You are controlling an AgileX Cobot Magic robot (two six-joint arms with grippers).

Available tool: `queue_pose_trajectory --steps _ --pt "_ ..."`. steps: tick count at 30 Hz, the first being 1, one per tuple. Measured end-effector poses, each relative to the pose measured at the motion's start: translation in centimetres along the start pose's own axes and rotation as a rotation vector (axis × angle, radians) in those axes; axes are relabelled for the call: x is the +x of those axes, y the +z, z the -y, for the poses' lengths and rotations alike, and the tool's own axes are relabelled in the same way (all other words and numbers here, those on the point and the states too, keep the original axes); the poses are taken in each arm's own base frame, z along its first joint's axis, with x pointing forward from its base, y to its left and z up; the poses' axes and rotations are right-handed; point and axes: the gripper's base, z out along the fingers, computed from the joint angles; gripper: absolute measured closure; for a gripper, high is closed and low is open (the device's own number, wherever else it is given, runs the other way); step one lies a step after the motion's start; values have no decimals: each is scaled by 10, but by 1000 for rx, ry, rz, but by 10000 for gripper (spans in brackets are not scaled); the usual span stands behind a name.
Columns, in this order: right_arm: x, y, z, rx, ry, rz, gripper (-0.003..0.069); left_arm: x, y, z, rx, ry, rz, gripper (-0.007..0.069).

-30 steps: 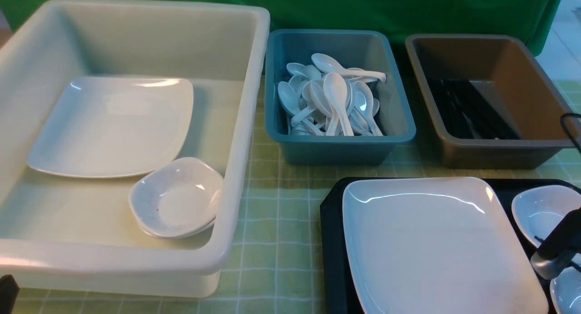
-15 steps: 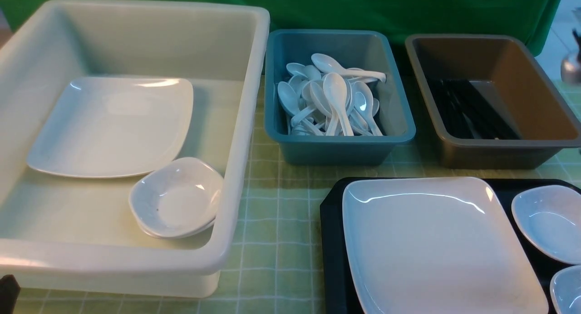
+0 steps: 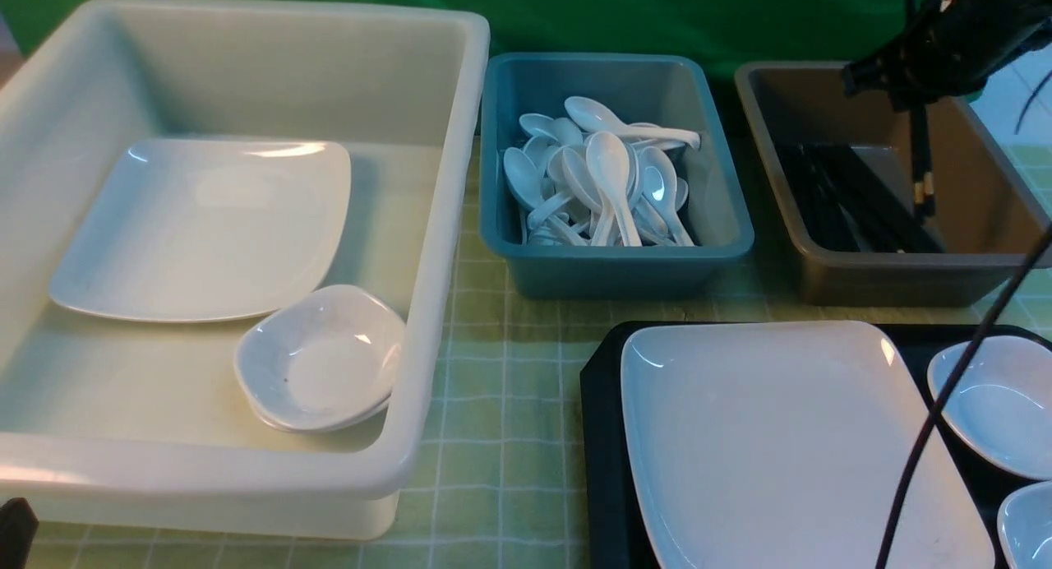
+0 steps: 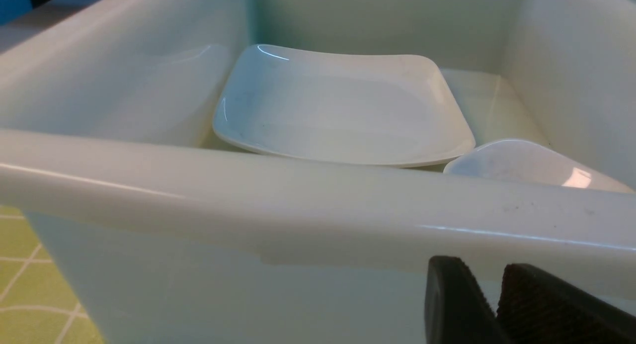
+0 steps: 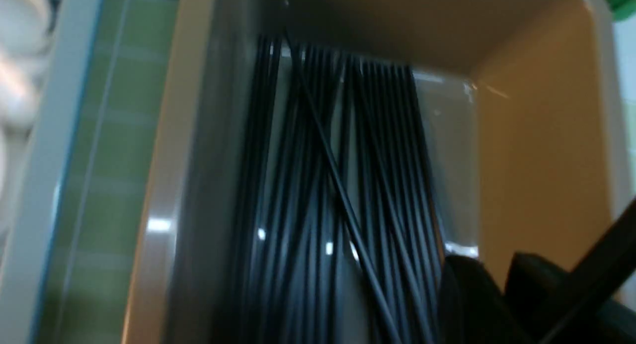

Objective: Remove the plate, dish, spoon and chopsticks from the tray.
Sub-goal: Use the right arm to put the chopsticks into the small storage box on the right, then use the right arm to grab a small plate from the dinner plate

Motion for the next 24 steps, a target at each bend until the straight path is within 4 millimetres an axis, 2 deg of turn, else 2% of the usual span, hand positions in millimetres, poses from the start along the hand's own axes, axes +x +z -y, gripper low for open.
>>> queue_pose_trajectory --steps 3,5,6,7,10,12,15,18,19,20,23,24 --pt "0 23 -4 2 72 -21 526 0 0 0 0 0 0 484" --pt "3 31 -5 3 105 -42 455 0 0 0 0 0 0 481" --pt "5 34 -6 5 116 -55 389 0 0 0 0 0 0 479" --pt "5 34 -6 5 118 -55 377 0 0 0 0 0 0 478" --pt "11 32 -5 17 106 -126 238 0 0 0 0 0 0 477" --pt "13 27 -4 22 80 -164 236 0 0 0 0 0 0 476" --pt "15 0 2 22 -54 -251 357 0 0 0 0 0 0 474" --pt "9 -37 9 20 -93 -222 557 0 0 0 0 0 0 473" --pt "6 -55 13 21 -94 -196 606 0 0 0 0 0 0 472" --pt "4 -76 16 17 -94 -166 633 0 0 0 0 0 0 470" --pt "8 -122 22 -1 -79 -112 654 0 0 0 0 0 0 467" --pt "11 -131 23 -5 -76 -108 656 0 0 0 0 0 0 466"
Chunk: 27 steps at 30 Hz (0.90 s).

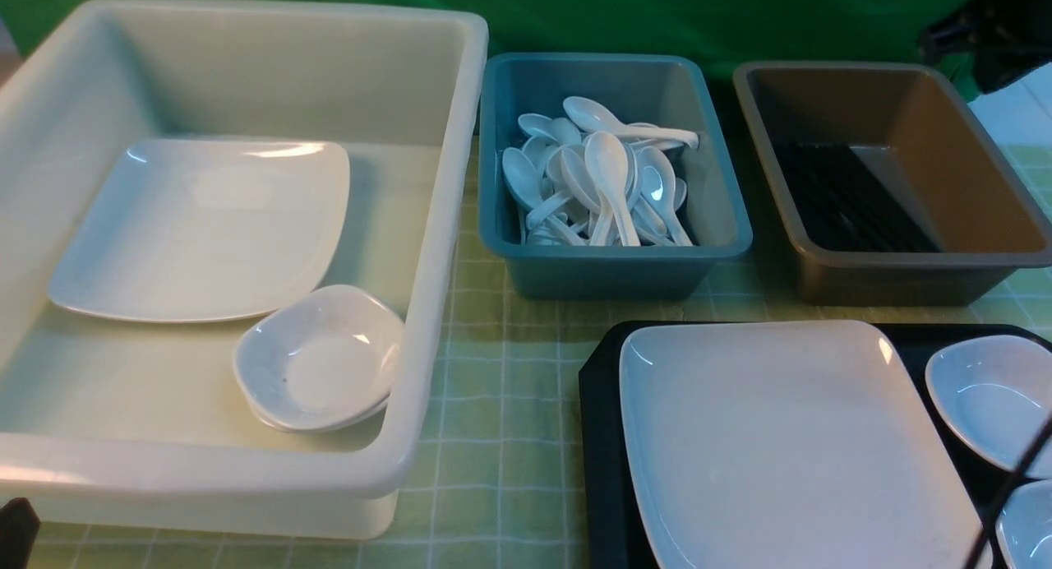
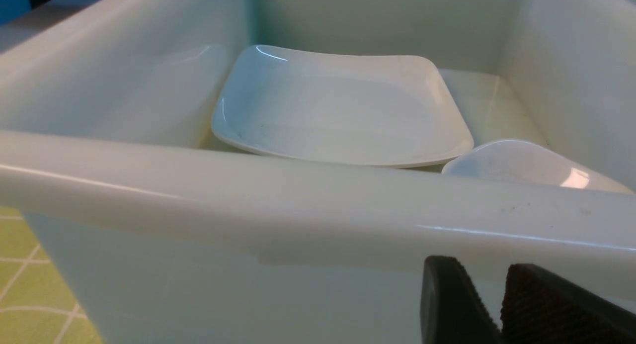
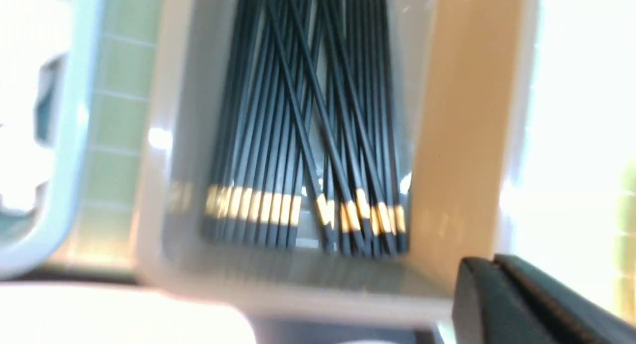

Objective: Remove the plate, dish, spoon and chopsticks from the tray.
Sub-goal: Use the right arm to grab a small plate from the dinner plate

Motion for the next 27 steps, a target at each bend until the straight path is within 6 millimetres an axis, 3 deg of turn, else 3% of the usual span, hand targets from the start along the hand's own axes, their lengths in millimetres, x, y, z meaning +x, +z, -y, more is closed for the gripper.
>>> queue_pose_trajectory --steps 1,2,4,6,7,8,11,12,19,27 --pt "9 -24 3 -4 6 26 659 0 0 0 0 0 0 465" --pt "11 -27 3 -5 7 29 659 0 0 0 0 0 0 465" --pt "35 -58 6 -14 13 42 659 0 0 0 -2 13 0 463" --pt "63 -73 5 -27 14 20 657 0 0 -1 -8 57 0 461" --pt "66 -78 5 -28 16 30 657 0 0 -1 -9 60 0 461" --pt "94 -88 4 -36 14 14 651 0 0 -1 -10 74 0 458" --pt "129 -93 1 -43 11 15 643 0 0 -1 -11 89 0 455" --pt "131 -93 1 -43 10 17 643 0 0 -1 -11 91 0 455" --pt "223 -87 -9 -54 -5 -31 628 0 0 -1 -11 97 0 446" --pt "282 -81 -15 -56 -3 -33 609 0 0 -1 -12 100 0 438"
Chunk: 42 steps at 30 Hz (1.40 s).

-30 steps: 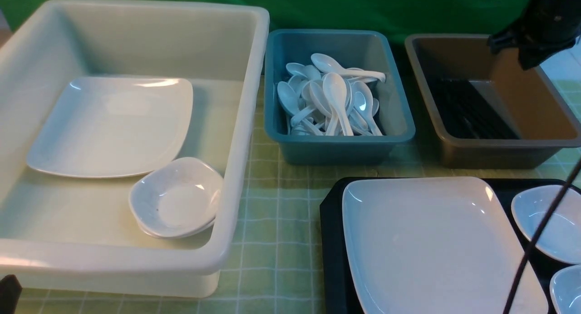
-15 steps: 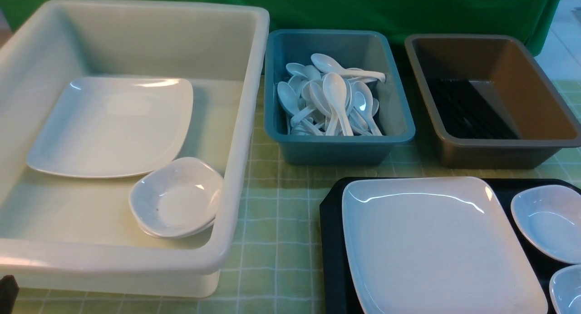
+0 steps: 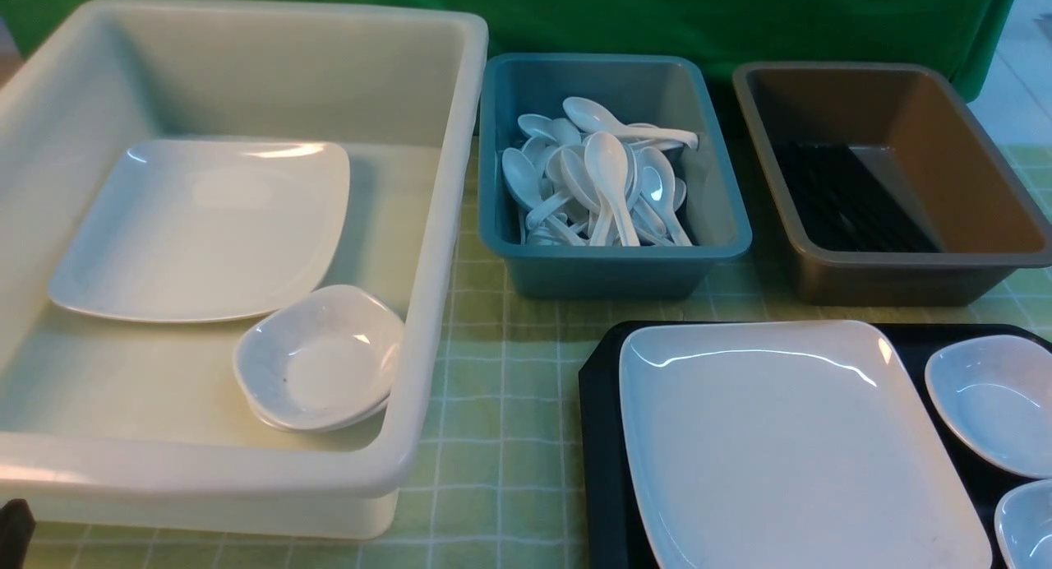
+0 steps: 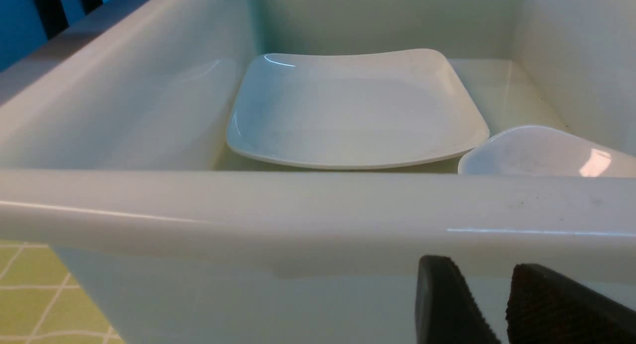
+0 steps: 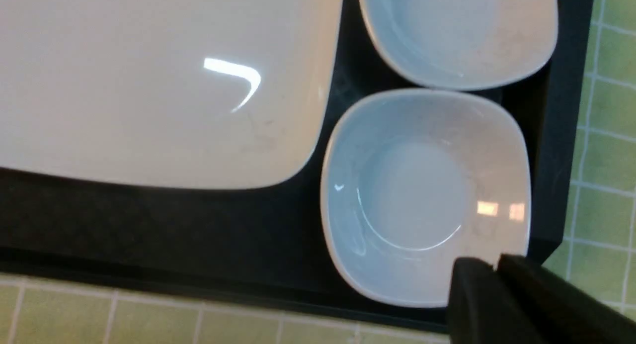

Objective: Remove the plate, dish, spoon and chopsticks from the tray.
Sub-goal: Use the right arm to grab a small plate from the dinner plate

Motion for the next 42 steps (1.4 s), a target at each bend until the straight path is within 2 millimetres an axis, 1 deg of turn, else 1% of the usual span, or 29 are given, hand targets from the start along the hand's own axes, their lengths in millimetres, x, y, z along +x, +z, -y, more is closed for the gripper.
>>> queue_pose_trajectory --steps 3,6,24,29,32,33,34,35,38,40,41,42 --pt "12 4 -2 -1 24 9 607 0 0 0 0 1 0 435" --pt "15 6 -2 -1 41 1 601 0 0 0 0 1 0 434" --pt "16 7 -2 -1 47 -3 583 0 0 0 0 1 0 412" --pt "18 9 -3 -2 40 -57 575 0 0 0 0 1 0 405" --pt "12 17 -3 -5 33 -99 573 0 0 0 0 1 0 403" --pt "3 26 -3 -8 27 -138 572 0 0 0 0 1 0 403" --pt "-2 32 -4 -10 23 -161 571 0 0 0 0 1 0 401" --pt "-3 33 -4 -11 22 -162 570 0 0 0 0 1 0 401" --pt "-21 57 -6 -17 8 -195 557 0 0 0 0 1 0 401" --pt "-37 76 -7 -23 -3 -200 527 0 0 0 0 1 0 401" --pt "-39 78 -7 -24 -6 -193 519 0 0 0 0 1 0 401" --pt "-53 91 -8 -29 -35 -192 480 0 0 0 0 1 0 401"
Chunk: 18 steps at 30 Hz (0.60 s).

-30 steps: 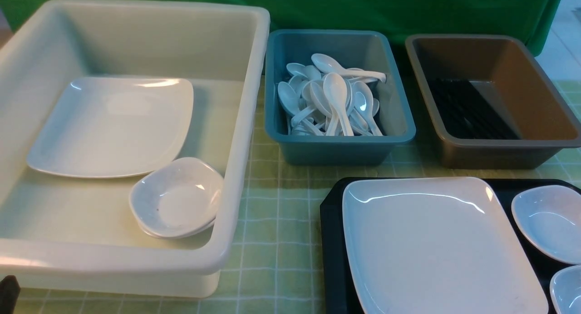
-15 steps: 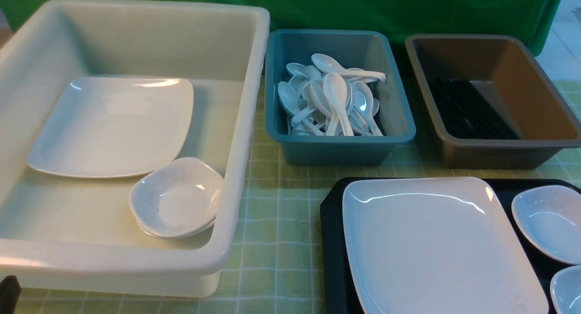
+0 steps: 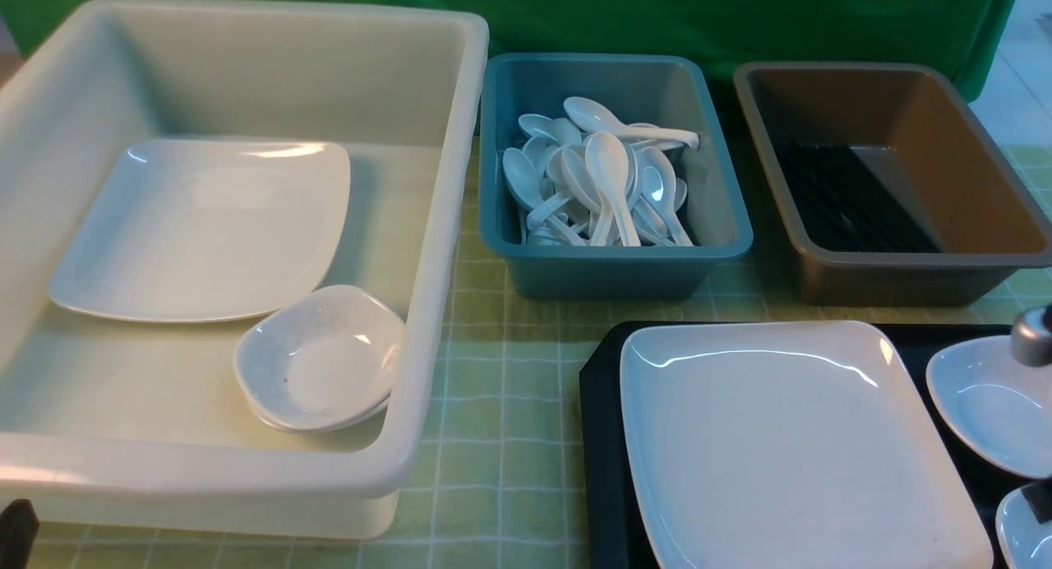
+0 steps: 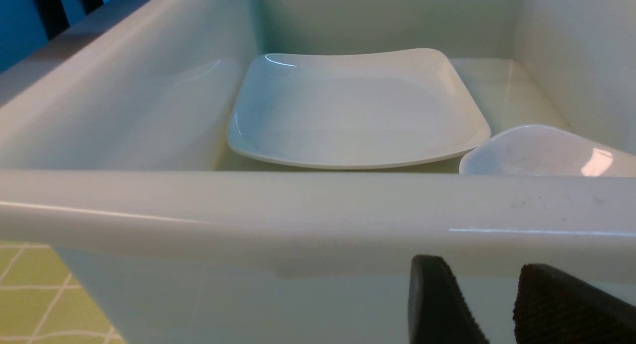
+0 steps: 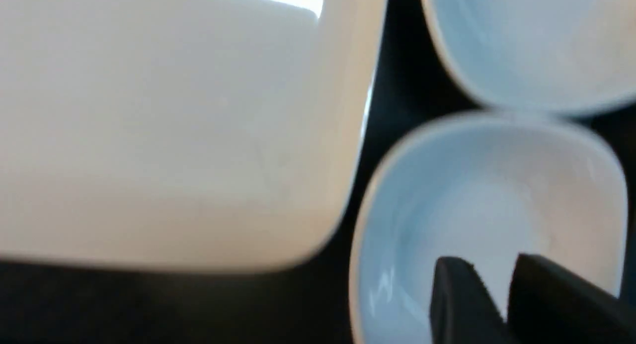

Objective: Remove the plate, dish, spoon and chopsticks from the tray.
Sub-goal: Use the right arm to grab a small plate from the dinner plate

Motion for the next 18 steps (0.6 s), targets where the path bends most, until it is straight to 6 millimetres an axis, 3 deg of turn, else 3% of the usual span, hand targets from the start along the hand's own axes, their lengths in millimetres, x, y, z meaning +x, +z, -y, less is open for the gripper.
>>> queue_pose_trajectory --steps 1,3,7,10,18 --pt "0 0 0 0 -10 4 474 0 0 0 0 0 0 401" --pt "-23 16 0 -4 -70 0 405 0 0 0 0 0 0 401" --pt "-43 38 0 -9 -144 -35 383 0 0 0 0 0 0 401" --pt "-57 69 0 4 -219 -130 380 0 0 0 0 0 0 400" --pt "-60 103 2 30 -304 -239 379 0 0 0 0 0 0 400"
